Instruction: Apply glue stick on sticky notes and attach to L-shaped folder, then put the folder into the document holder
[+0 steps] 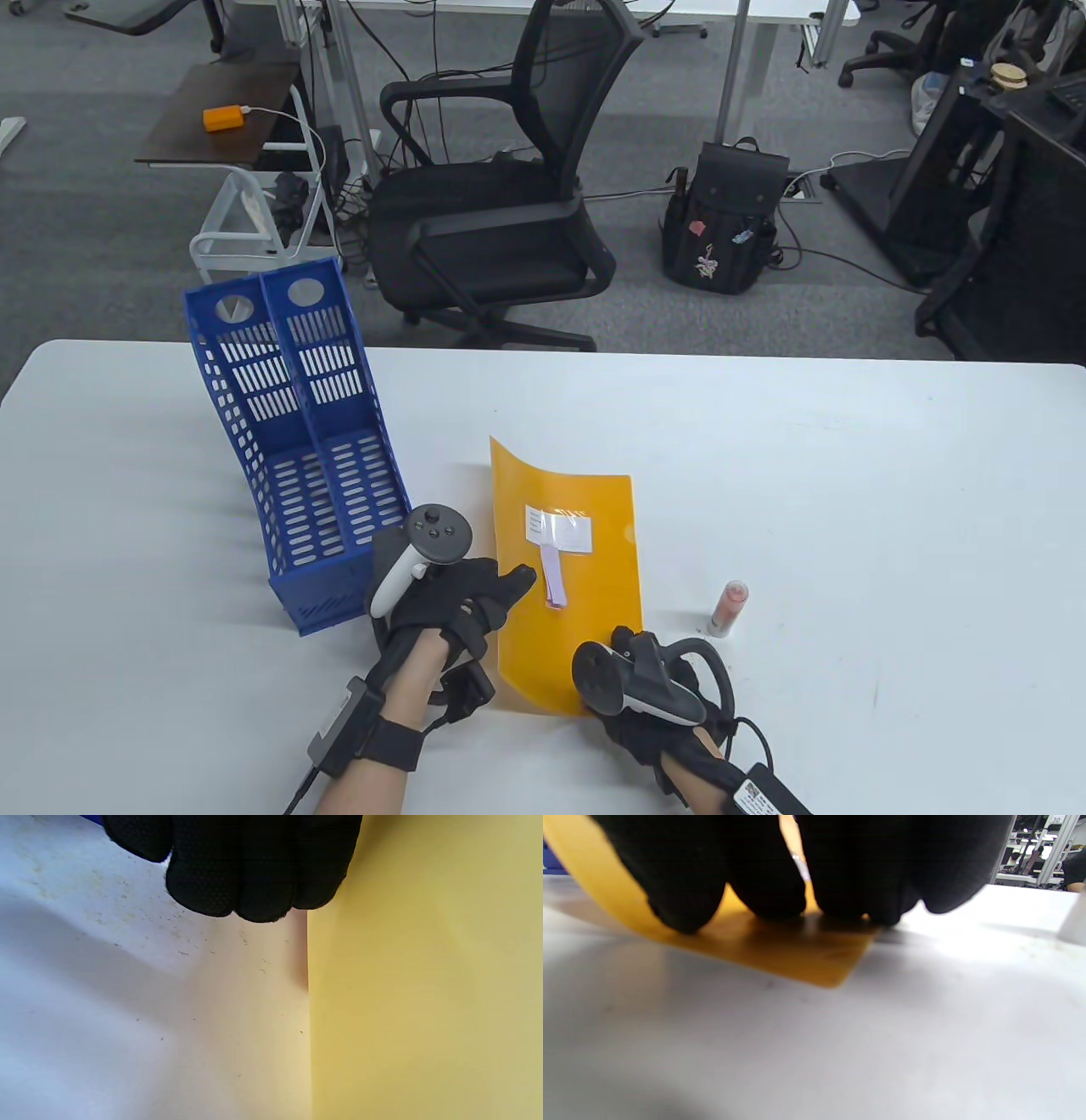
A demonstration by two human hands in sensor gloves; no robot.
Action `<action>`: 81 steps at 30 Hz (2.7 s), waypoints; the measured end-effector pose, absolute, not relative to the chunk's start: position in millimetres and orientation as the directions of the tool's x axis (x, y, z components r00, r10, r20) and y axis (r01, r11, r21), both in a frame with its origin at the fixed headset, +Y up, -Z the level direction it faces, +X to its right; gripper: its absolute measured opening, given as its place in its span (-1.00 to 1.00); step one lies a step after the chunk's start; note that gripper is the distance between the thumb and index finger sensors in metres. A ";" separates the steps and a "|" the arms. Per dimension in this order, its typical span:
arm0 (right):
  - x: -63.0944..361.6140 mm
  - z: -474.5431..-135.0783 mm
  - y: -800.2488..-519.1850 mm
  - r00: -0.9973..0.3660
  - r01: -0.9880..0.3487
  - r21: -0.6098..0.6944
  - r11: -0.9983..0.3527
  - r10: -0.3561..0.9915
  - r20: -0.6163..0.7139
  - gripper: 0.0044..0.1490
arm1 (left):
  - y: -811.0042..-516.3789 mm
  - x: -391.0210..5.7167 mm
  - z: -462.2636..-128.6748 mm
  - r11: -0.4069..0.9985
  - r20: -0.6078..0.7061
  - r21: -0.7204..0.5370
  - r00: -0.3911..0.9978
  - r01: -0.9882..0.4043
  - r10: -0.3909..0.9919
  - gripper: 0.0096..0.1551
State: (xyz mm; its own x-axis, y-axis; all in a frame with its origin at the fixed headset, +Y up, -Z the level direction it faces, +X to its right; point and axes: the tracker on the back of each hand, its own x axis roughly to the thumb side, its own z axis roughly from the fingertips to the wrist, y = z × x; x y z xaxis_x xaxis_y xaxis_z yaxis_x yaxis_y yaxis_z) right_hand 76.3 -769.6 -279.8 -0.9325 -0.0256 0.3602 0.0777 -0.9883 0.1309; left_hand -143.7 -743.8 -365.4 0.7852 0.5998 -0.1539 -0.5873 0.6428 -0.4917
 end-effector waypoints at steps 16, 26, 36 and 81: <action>78.1 -280.3 -769.3 -0.945 0.053 0.134 -0.990 -0.006 0.326 -0.26 | -718.5 -137.6 -356.7 0.818 0.116 -0.508 0.919 -0.270 0.376 -0.62; 95.0 -281.3 -756.5 -0.957 -0.095 0.042 -0.995 0.103 0.271 -0.26 | -700.4 -149.2 -344.0 0.823 0.185 -0.439 0.860 -0.361 0.476 -0.62; 113.7 -275.0 -734.3 -0.929 -0.288 -0.162 -0.944 0.234 0.288 -0.20 | -614.0 -214.5 -307.9 0.789 0.223 -0.009 0.768 -0.614 0.600 -0.61; 113.7 -275.4 -733.3 -0.922 -0.299 -0.144 -0.943 0.246 0.299 -0.19 | -614.5 -287.2 -320.2 0.791 -0.154 0.459 0.841 -0.404 0.519 -0.54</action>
